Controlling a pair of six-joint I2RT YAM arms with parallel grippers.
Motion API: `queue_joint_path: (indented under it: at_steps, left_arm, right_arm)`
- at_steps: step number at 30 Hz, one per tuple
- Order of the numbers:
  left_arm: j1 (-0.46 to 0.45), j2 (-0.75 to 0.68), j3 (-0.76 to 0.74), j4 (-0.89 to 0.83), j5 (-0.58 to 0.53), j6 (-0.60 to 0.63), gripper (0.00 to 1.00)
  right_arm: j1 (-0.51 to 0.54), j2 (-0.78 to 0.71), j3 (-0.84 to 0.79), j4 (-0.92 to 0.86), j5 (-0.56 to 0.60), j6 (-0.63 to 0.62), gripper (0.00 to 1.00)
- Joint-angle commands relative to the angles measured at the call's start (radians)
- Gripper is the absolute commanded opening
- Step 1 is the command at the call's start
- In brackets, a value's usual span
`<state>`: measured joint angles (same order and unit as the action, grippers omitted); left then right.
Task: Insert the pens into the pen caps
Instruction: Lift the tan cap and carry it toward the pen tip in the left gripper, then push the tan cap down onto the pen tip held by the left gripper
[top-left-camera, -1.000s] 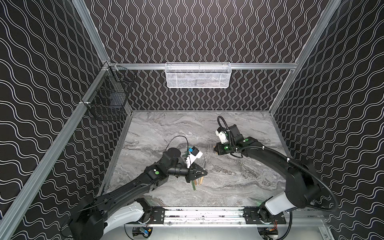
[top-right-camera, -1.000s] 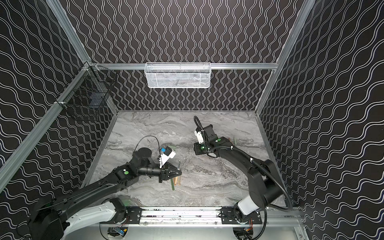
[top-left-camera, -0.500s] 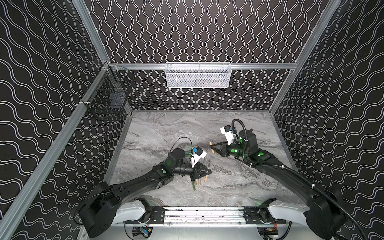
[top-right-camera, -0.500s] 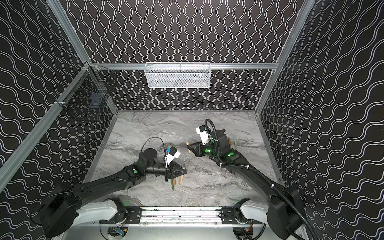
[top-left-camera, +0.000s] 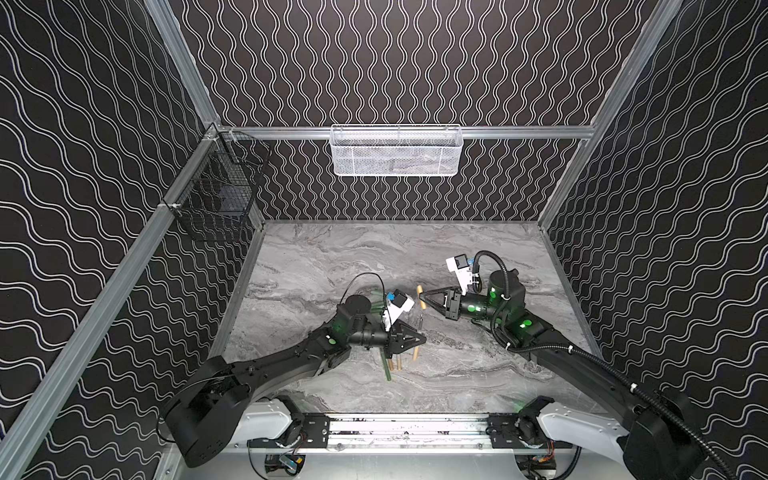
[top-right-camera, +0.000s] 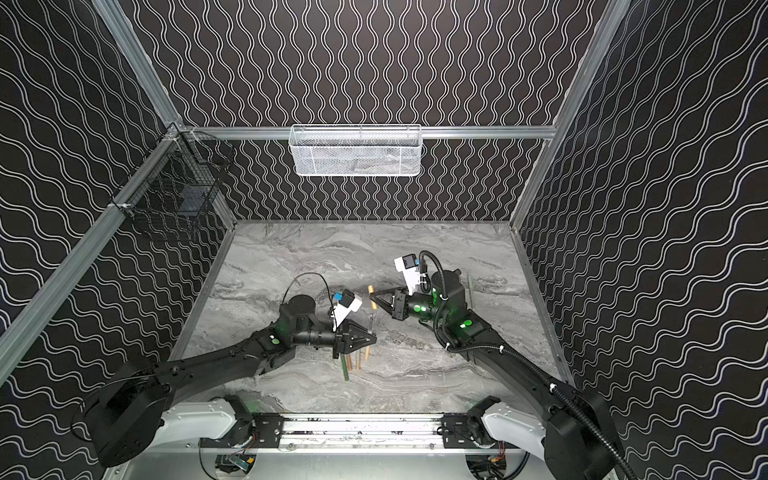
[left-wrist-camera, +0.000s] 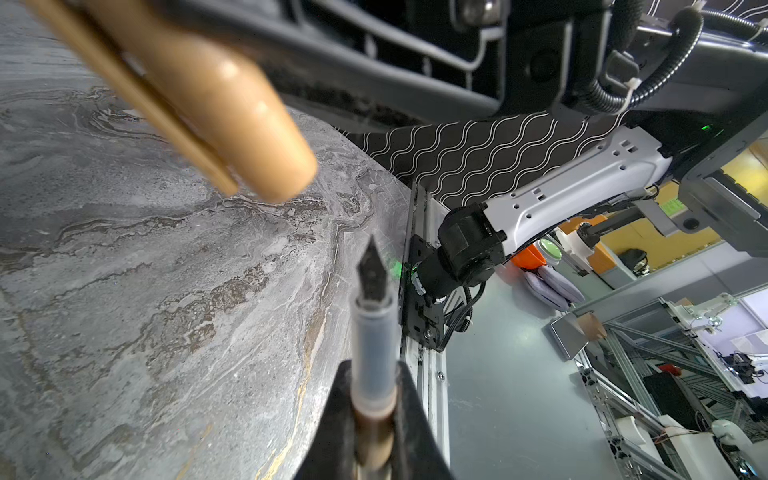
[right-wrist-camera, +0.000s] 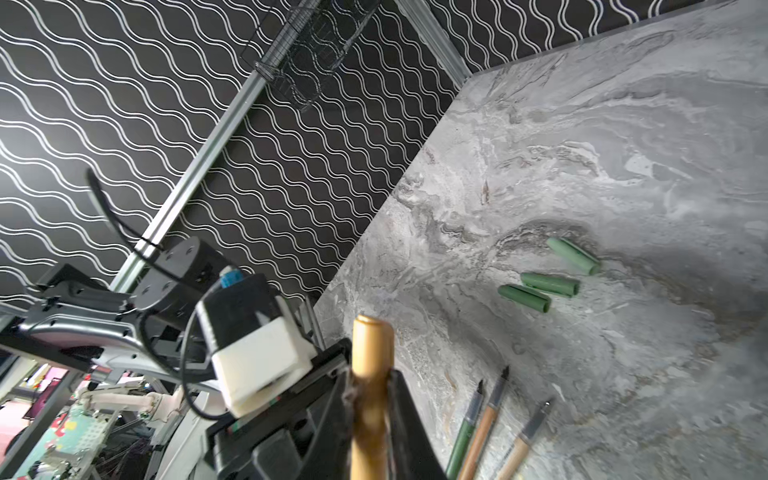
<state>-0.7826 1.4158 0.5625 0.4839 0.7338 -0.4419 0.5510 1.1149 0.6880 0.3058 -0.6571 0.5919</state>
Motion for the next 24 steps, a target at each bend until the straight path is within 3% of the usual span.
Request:
queue_joint_path:
  at_steps: [1,24]
  left_arm:
    - [0.006,0.008,0.002,0.072,0.026,-0.021,0.0]
    - [0.04,-0.001,-0.004,0.115,0.058,-0.046,0.0]
  right_arm:
    - [0.007,-0.017,-0.011,0.12,-0.019,0.036,0.15]
    - [0.048,-0.018,-0.044,0.19,-0.012,0.037,0.15]
